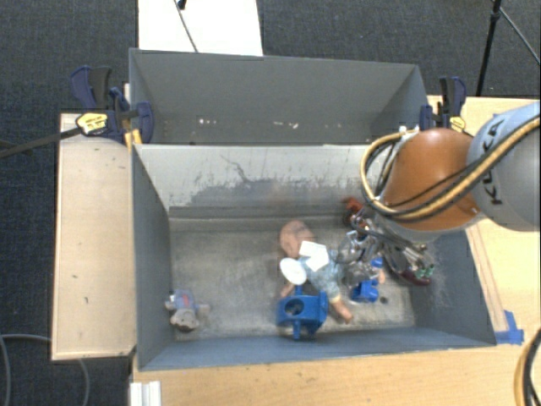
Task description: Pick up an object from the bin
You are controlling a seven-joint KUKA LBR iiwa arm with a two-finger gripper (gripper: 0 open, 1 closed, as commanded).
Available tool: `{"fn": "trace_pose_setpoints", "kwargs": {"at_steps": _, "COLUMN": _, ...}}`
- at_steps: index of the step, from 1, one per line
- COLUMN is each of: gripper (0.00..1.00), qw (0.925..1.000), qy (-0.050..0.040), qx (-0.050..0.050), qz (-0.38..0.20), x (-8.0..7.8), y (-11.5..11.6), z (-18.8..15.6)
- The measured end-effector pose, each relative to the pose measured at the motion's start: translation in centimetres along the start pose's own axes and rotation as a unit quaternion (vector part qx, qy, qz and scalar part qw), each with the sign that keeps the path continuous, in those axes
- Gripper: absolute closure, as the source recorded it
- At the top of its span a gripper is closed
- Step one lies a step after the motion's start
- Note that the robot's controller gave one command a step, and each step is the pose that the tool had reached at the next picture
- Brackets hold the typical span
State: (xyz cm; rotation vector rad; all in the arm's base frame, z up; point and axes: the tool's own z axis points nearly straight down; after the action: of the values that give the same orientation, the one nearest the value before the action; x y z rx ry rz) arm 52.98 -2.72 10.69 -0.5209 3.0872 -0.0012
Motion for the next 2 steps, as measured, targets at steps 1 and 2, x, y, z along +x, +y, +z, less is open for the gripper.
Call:
{"fn": "trace_pose_setpoints", "kwargs": {"at_steps": 1, "gripper": 1.00, "qw": 0.9998, "qy": 0.0041, "qx": -0.001, "qz": -0.022, "x": 0.1, "y": 0.2, "z": -1.4}}
{"fn": "trace_pose_setpoints", "kwargs": {"at_steps": 2, "gripper": 1.00, "qw": 0.9998, "qy": 0.0019, "qx": -0.001, "qz": -0.021, "x": 0.0, "y": -1.4, "z": -2.5}}
